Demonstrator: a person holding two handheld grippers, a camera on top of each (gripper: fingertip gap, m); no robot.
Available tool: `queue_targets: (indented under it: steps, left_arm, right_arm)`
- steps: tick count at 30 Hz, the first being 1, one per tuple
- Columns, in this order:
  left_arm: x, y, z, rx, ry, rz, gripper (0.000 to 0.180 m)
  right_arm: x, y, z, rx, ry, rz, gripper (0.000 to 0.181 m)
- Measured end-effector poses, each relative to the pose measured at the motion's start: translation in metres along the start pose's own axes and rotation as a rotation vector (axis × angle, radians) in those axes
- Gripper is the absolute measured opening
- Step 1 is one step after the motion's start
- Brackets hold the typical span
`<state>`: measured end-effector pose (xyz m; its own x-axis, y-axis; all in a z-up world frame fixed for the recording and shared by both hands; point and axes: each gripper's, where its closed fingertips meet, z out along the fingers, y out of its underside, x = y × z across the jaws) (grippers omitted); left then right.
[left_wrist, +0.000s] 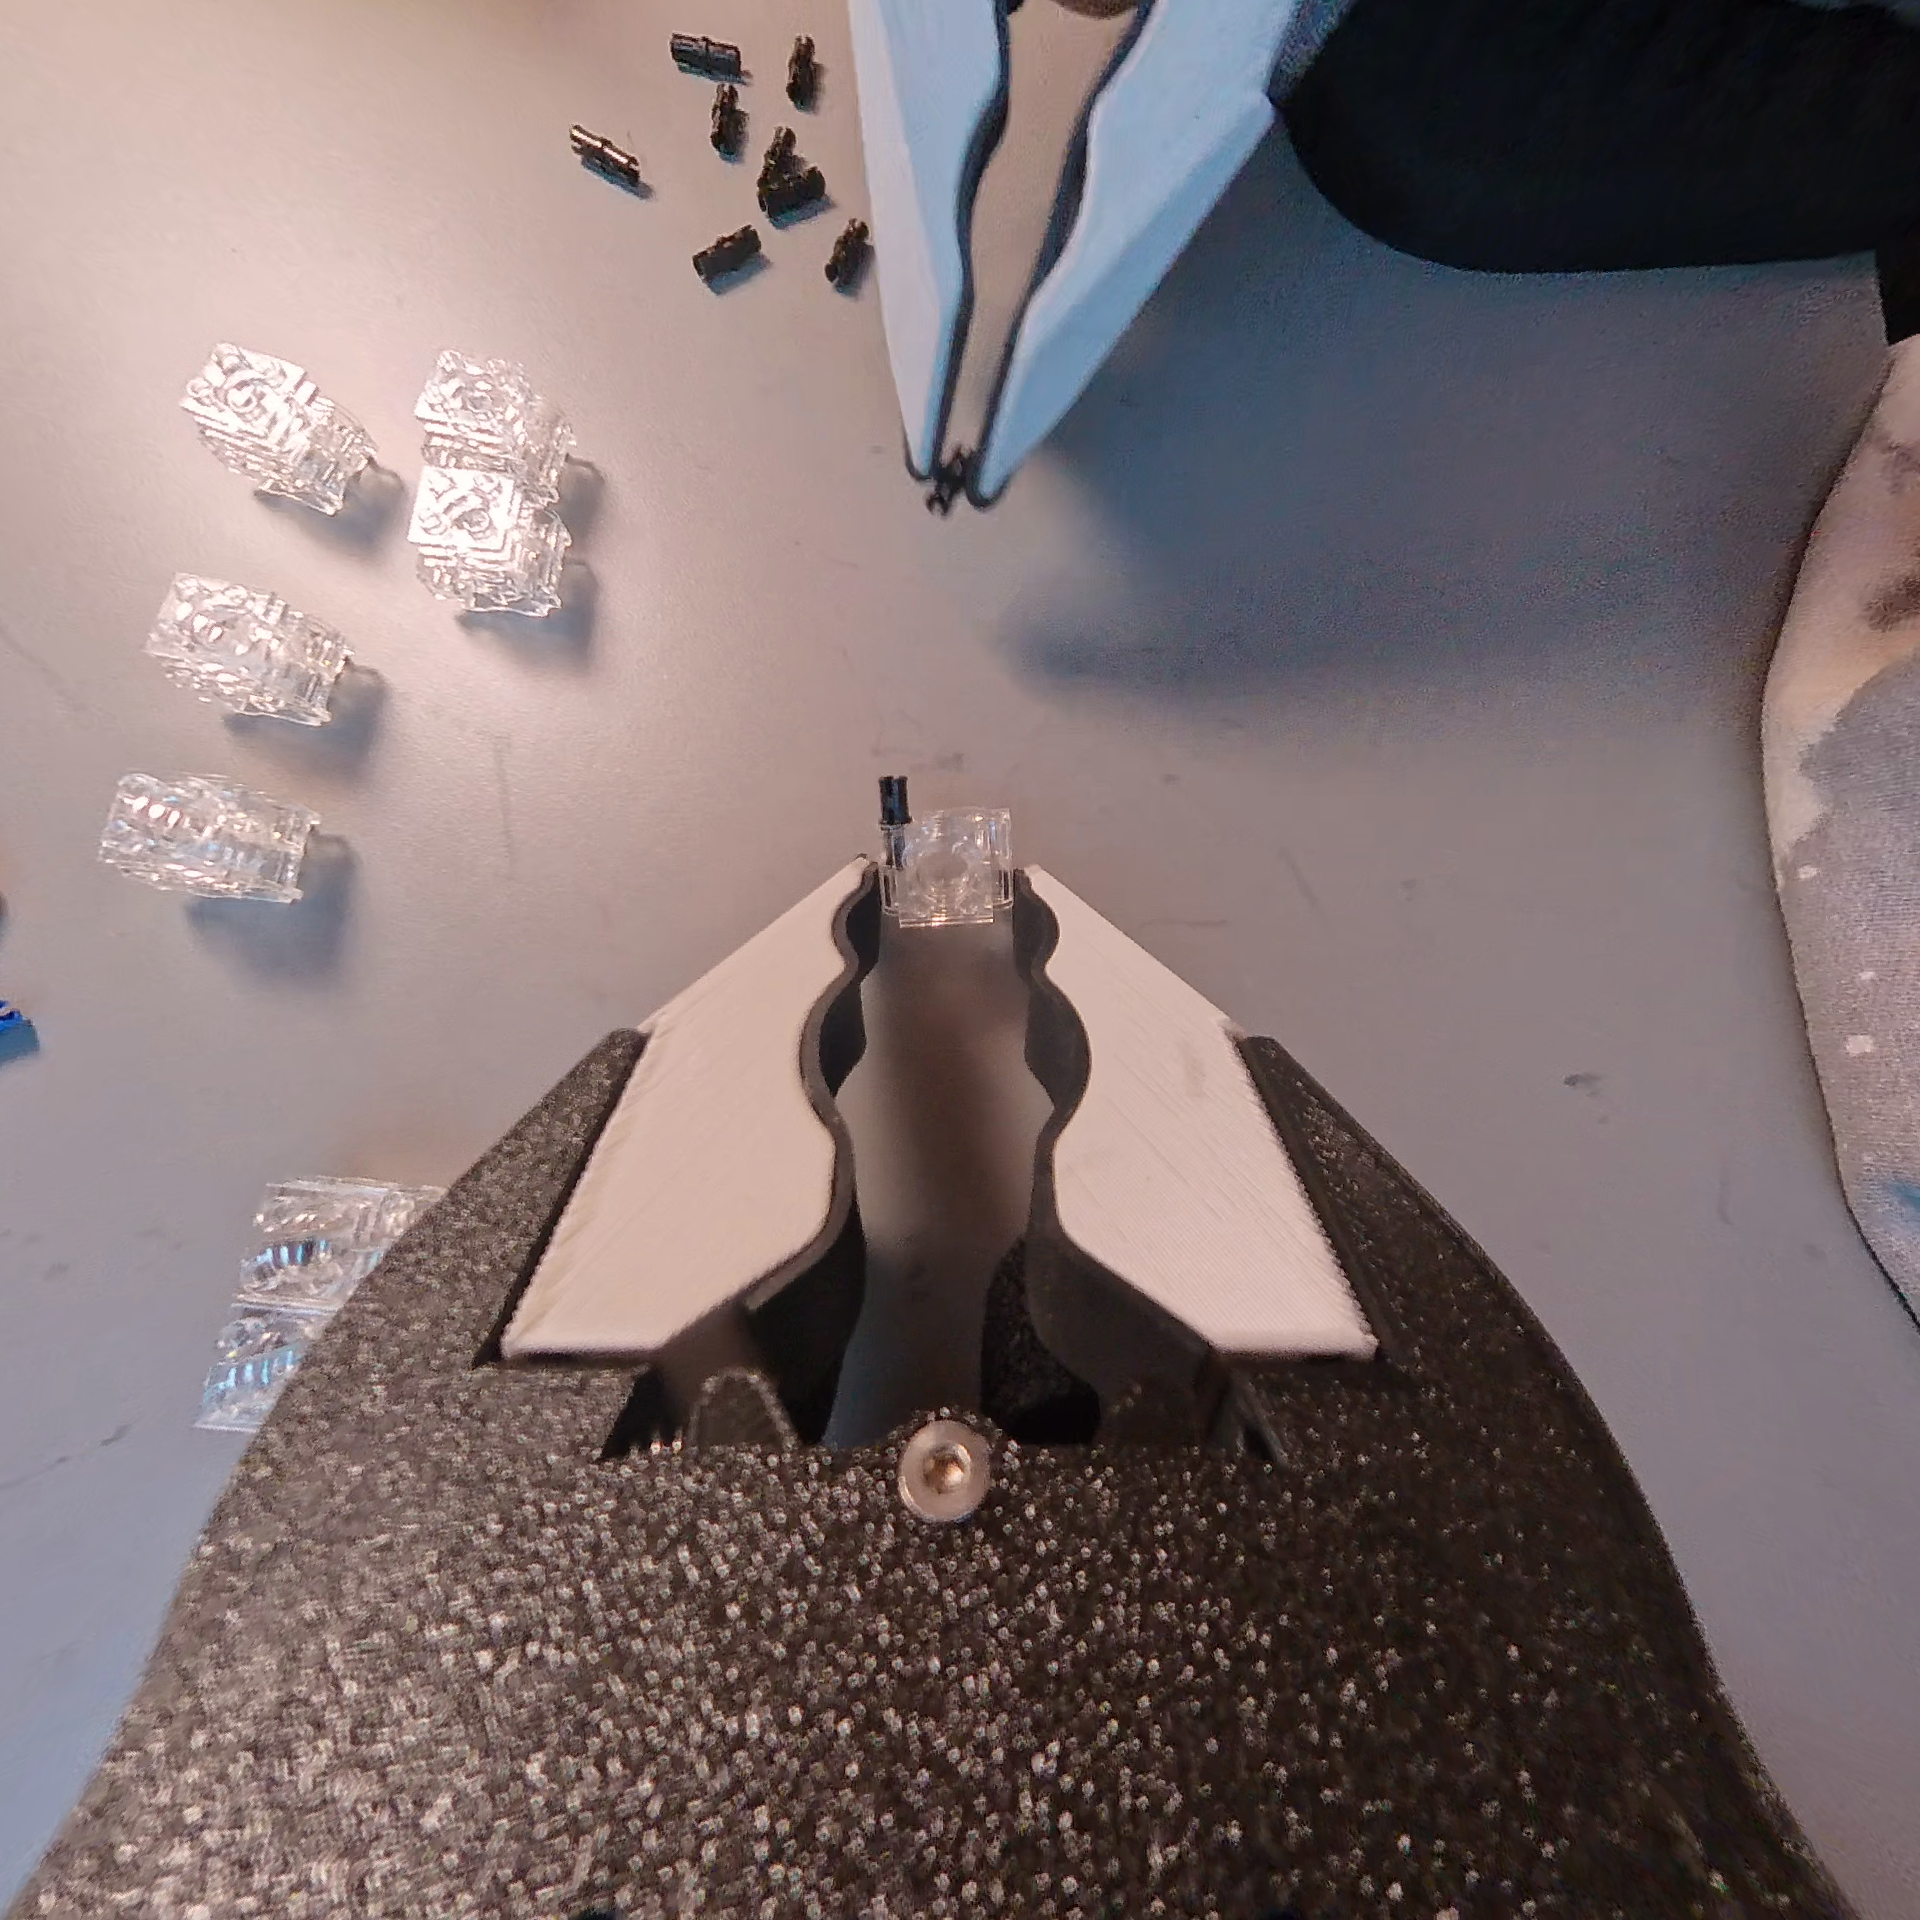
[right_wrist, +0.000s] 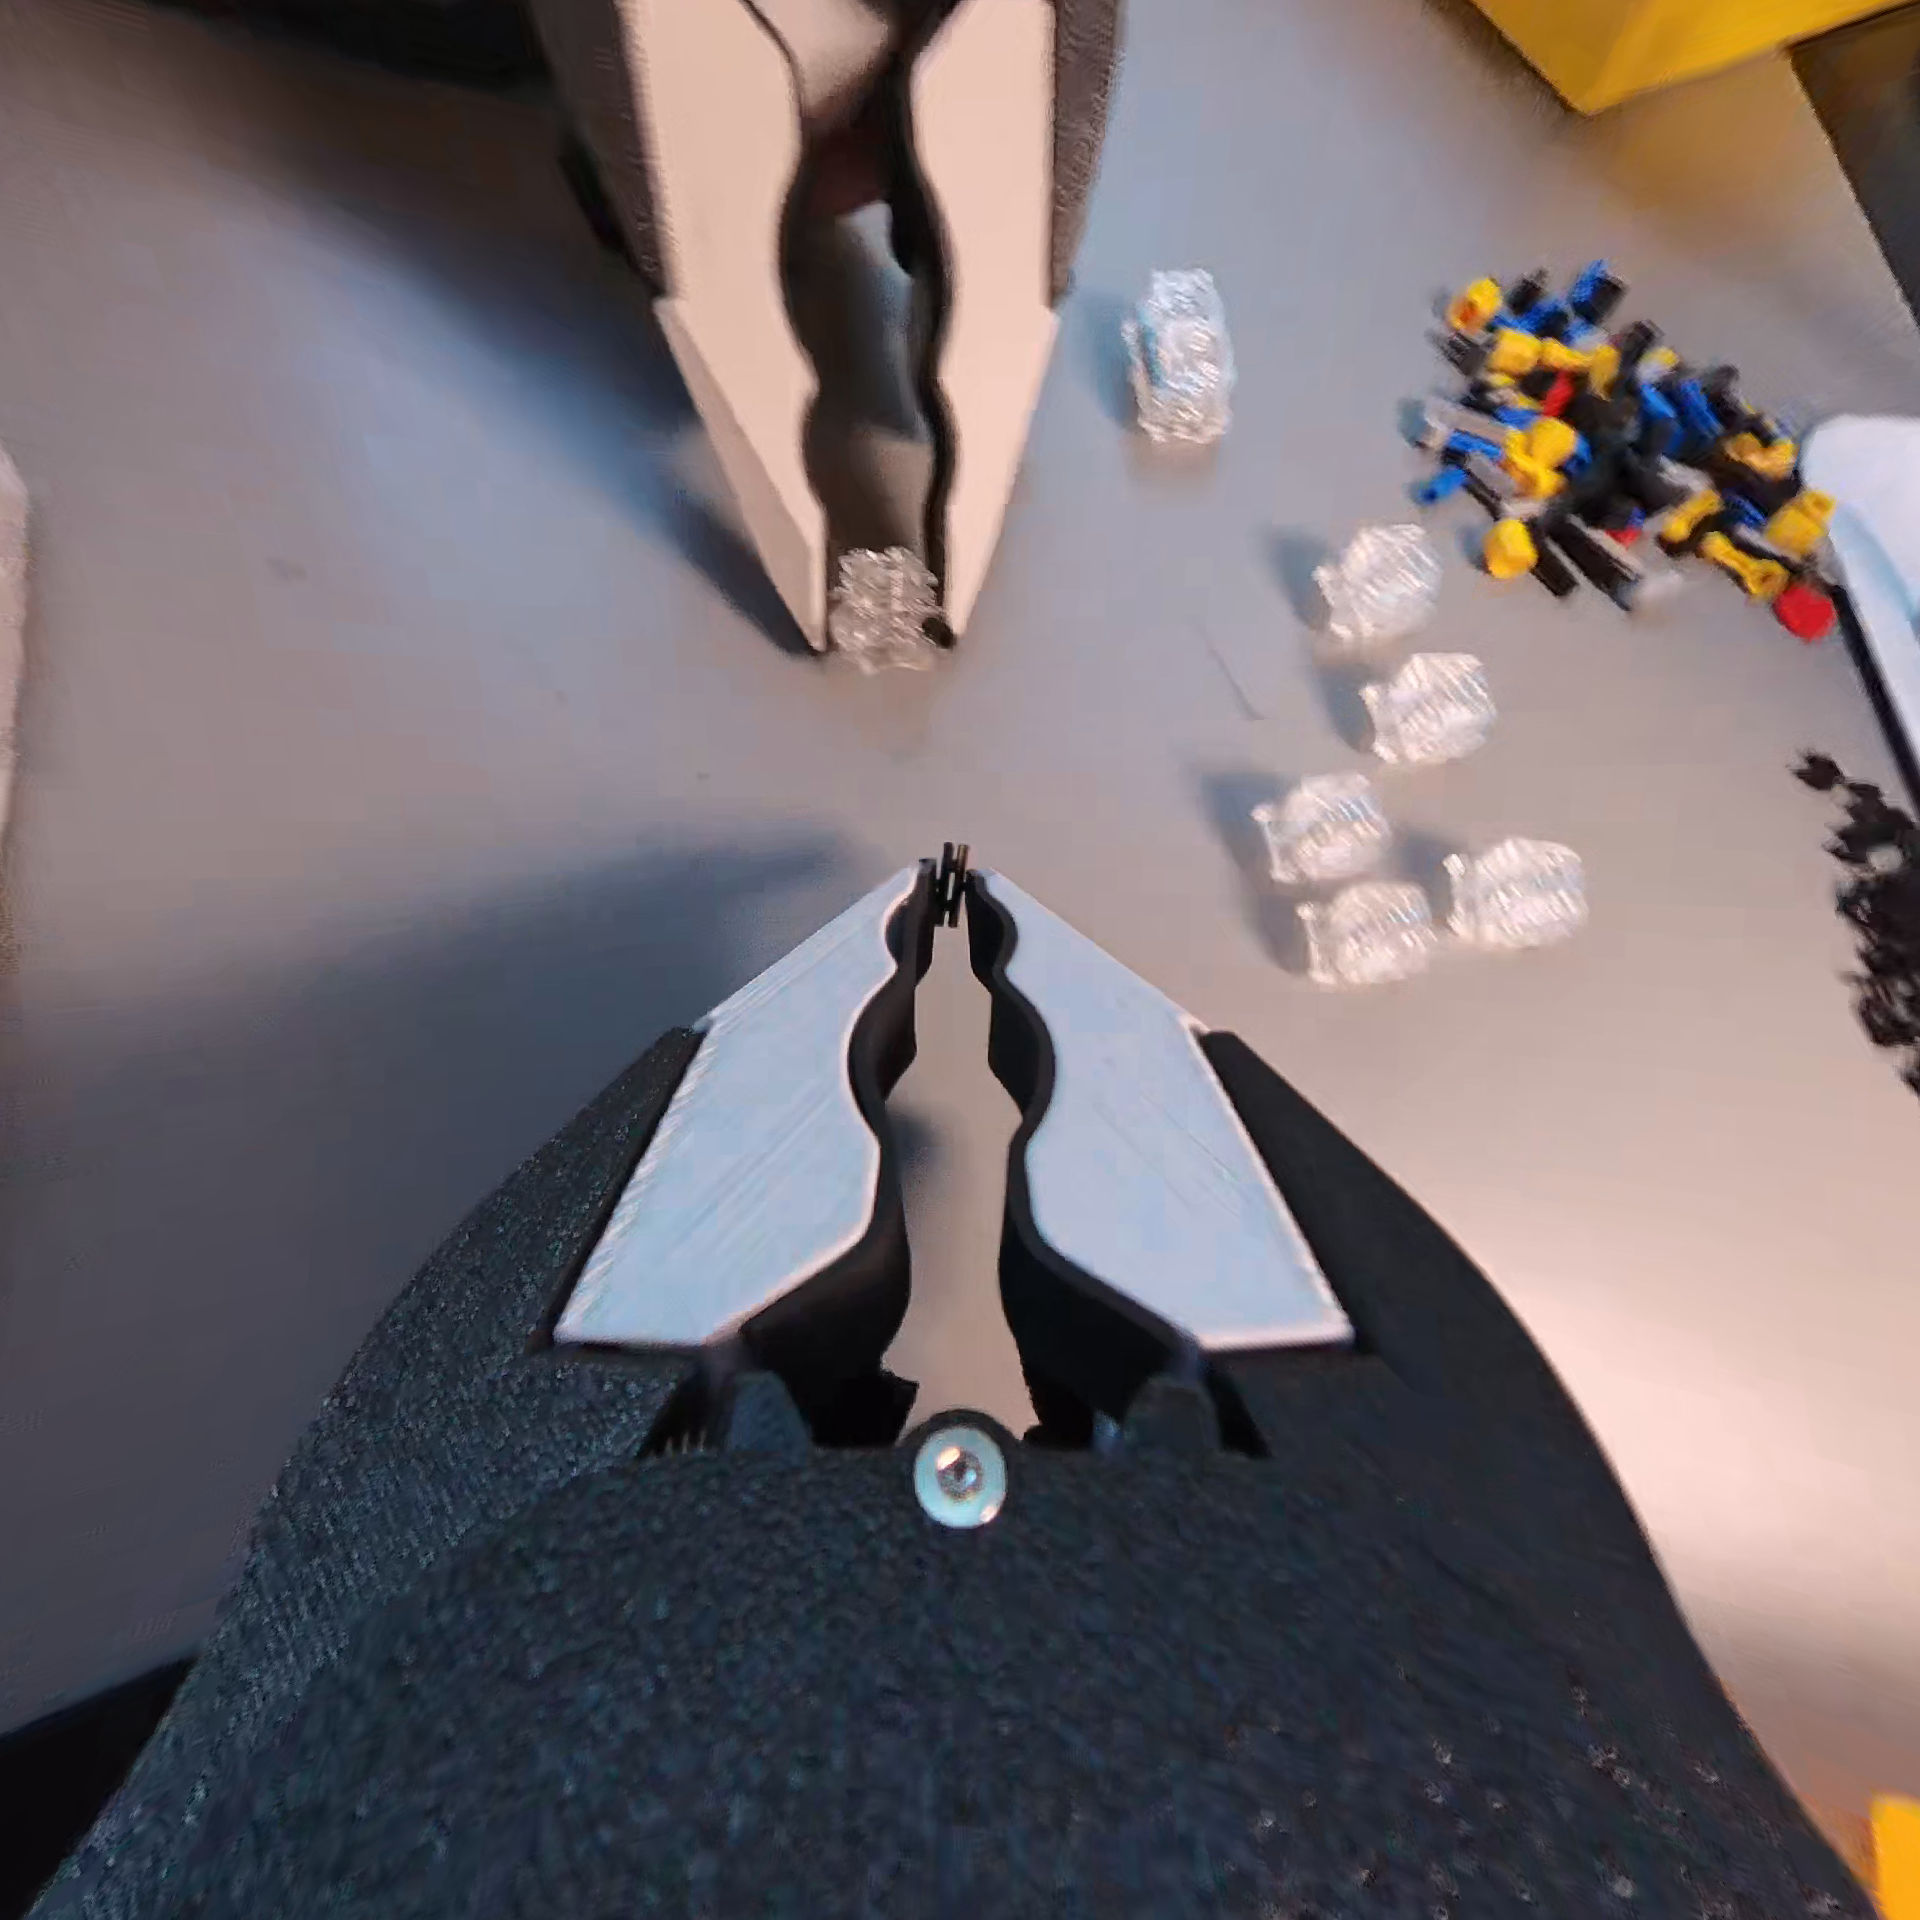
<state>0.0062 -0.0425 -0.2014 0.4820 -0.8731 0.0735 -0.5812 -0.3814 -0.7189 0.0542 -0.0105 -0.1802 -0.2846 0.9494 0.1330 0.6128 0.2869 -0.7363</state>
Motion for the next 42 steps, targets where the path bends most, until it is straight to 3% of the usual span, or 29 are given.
queue_targets:
  steps: [8, 27, 42]
  left_arm:
    - [0.013, -0.002, 0.005, -0.016, 0.039, 0.038, 0.023]
    - [0.014, -0.002, 0.006, -0.025, 0.024, 0.057, 0.023]
    - [0.016, -0.003, 0.007, -0.014, 0.041, 0.05, 0.022]
  right_arm:
    - [-0.03, -0.007, 0.035, -0.075, -0.092, -0.104, 0.005]
    - [-0.031, -0.003, 0.031, -0.108, -0.11, -0.013, 0.004]
    - [-0.035, -0.009, 0.033, -0.067, -0.1, -0.087, 0.003]
